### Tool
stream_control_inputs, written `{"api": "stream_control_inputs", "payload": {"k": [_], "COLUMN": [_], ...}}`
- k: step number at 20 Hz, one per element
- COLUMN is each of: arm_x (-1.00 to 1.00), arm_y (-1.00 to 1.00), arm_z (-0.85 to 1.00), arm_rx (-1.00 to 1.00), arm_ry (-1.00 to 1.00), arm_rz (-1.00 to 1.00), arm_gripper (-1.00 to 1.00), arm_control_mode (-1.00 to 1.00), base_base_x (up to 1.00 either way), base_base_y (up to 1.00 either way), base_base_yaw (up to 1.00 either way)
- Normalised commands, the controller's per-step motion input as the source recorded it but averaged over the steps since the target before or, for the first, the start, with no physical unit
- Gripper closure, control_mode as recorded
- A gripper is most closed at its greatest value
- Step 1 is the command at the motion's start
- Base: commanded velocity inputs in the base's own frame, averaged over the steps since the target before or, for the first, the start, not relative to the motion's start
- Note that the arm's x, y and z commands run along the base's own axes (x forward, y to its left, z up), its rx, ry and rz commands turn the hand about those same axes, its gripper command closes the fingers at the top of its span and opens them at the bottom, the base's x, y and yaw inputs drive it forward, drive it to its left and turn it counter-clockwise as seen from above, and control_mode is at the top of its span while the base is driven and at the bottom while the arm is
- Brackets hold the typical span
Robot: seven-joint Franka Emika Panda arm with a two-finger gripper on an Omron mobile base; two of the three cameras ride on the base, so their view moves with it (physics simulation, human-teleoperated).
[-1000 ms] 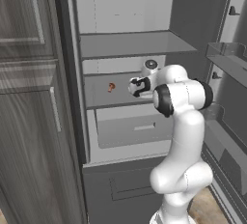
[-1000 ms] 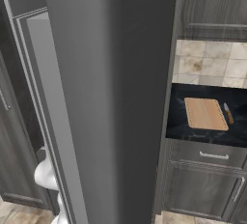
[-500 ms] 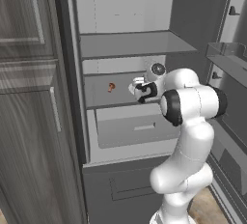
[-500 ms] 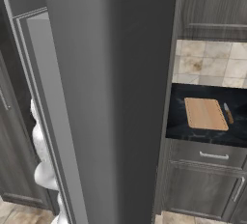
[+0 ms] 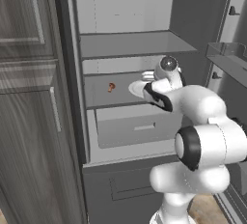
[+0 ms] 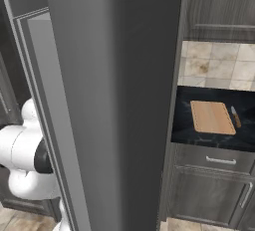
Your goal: Retrieve the chicken drumstick from the fridge and place it on the cutting board.
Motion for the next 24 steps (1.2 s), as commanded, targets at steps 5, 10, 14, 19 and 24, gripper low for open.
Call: {"api": "stream_control_inputs", "payload": {"k": [5,10,14,19,24], "arm_x": [-1.00,-1.00,-1.00,-1.00,-1.00], "arm_y": [0.00,0.05,0.15,0.30,0.38], "arm_z": [1.00,0.99,0.76,0.38,0.02], "arm_rx": [0.00,0.00,-0.04,-0.07,-0.09], "arm_ry": [0.16,0.29,0.33,0.22,0.03], "arm_rz": [-0.14,-0.04,0.00,0.07,0.18], "arm_gripper": [1.00,1.00,1.00,1.00,1.00], "arm_control_mode": [-1.00,-1.00,-1.00,-1.00,-1.00], "base_base_x": [0.00,0.00,0.00,0.00,0.00], "base_base_y": [0.00,0.00,0.00,0.00,0.00], "base_base_yaw": [0.00,0.00,0.00,0.00,0.00]}}
